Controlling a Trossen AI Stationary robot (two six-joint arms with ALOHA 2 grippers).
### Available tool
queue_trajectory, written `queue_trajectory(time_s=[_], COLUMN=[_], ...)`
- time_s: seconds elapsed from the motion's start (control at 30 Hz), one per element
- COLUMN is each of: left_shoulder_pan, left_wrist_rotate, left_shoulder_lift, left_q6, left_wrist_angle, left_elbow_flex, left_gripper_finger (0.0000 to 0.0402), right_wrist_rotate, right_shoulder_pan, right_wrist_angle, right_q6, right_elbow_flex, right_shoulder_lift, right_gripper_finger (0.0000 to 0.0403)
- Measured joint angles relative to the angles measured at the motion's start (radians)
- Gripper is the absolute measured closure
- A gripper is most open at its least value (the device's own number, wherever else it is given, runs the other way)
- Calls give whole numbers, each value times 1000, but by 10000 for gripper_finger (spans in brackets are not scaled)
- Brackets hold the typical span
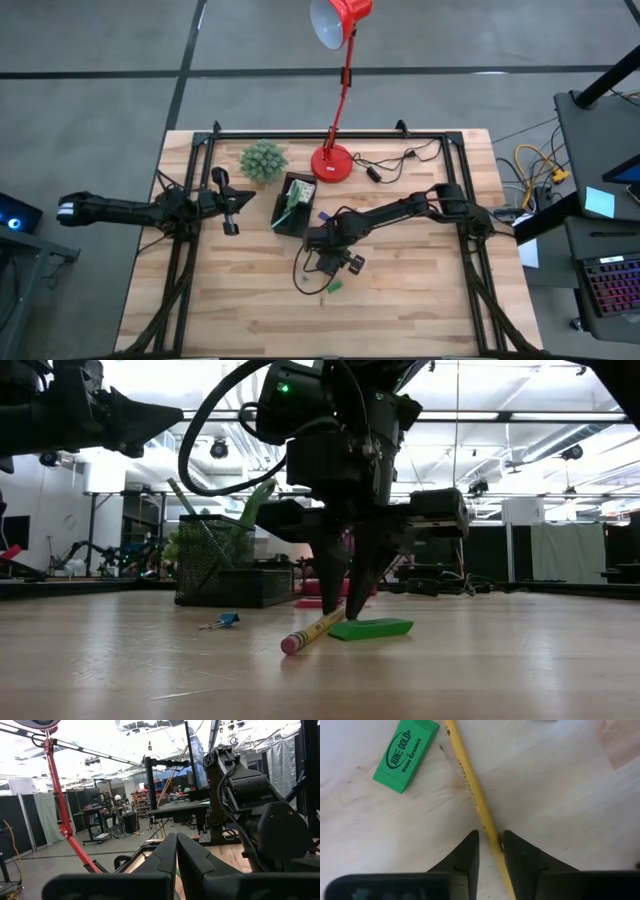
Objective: Pick and place office supplies into organizer
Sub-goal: Put the yellow pencil in the black desk organizer
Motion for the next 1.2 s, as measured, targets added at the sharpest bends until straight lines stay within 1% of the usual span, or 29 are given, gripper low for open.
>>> queue_trajectory(time_s=[0.23, 0.43, 0.8, 1.2], left_shoulder_pan=[0, 0, 0, 0], left_wrist_rotate=[0, 0, 0, 0], left_shoulder_lift=[2, 2, 3, 3], left_q6=[-2, -2, -2, -2], left_wrist_angle=[0, 0, 0, 0], left_elbow_flex=[0, 0, 0, 0], left_gripper_finger=[402, 402, 402, 402], right_wrist_rotate=[-1, -1, -1, -26], right_shoulder_pan=[2, 2, 2, 2], right_wrist_angle=[-30, -33, -49, -194], right_q6=[72, 131, 134, 154], right_elbow_flex=[0, -2, 10, 125], right_shoulder_lift=[0, 0, 0, 10], right_gripper_finger=[367, 389, 393, 394])
